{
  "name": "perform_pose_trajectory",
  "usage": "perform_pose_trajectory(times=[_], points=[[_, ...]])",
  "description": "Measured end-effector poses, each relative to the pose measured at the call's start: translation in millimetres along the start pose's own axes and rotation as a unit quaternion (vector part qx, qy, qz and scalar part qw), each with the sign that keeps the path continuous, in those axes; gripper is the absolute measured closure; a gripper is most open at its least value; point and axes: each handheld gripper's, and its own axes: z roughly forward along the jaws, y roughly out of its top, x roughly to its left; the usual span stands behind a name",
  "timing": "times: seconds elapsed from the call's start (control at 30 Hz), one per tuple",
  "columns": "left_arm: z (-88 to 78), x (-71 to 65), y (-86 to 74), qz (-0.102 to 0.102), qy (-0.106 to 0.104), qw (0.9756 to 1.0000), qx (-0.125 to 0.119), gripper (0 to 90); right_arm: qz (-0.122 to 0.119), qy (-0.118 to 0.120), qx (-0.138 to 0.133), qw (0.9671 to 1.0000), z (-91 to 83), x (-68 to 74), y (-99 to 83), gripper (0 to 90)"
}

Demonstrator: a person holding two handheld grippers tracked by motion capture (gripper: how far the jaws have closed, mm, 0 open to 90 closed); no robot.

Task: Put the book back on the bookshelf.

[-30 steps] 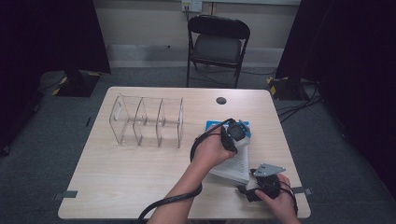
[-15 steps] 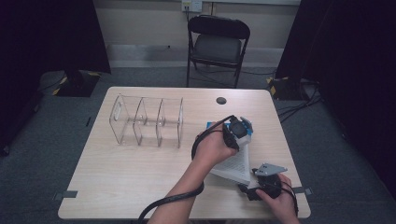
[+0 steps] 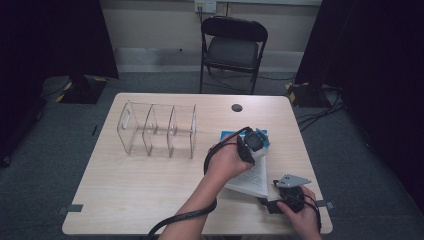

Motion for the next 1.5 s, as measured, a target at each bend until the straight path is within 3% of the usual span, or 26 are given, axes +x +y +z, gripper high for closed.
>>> perform_pose_trajectory(times=[0.23, 0.3, 0.5, 0.77, 0.93, 1.0, 1.37, 1.43, 1.5], points=[[0.6, 0.0, 1.1, 0.007, -0.001, 1.0, 0.004, 74.4, 0.007, 0.005, -0.003, 1.0, -0.9, -2.5, -0.8, 12.3], [1.3, -1.5, 0.2, -0.002, -0.003, 1.0, 0.002, 74.4, 0.009, 0.006, -0.004, 0.9999, -1.6, -4.0, -1.3, 12.3], [0.5, -1.4, 0.8, -0.003, -0.001, 1.0, -0.001, 74.3, 0.011, -0.001, -0.003, 0.9999, -2.9, -5.3, -2.7, 12.2], [1.3, -4.4, -1.2, 0.018, 0.005, 0.9998, 0.012, 74.2, 0.015, -0.018, 0.001, 0.9997, -3.4, -6.4, -3.2, 11.0], [4.0, -7.1, -1.5, 0.022, 0.008, 0.9996, 0.014, 74.2, 0.018, -0.019, -0.001, 0.9997, -1.7, -6.6, -1.8, 10.8], [3.8, -7.3, -2.3, 0.013, 0.005, 0.9999, 0.011, 74.2, 0.02, -0.018, 0.0, 0.9996, -1.4, -6.7, -1.4, 10.9], [5.8, -9.2, -3.8, 0.03, 0.009, 0.9993, 0.017, 74.0, 0.013, -0.016, 0.001, 0.9998, 6.5, -8.7, 5.7, 10.5], [5.4, -10.2, -4.1, 0.033, 0.008, 0.9992, 0.023, 74.1, 0.016, -0.026, -0.008, 0.9995, 6.6, -10.8, 6.5, 14.3], [5.5, -11.8, -4.5, 0.035, 0.009, 0.999, 0.026, 74.1, 0.017, -0.017, -0.009, 0.9997, 7.2, -13.6, 7.2, 13.5]])
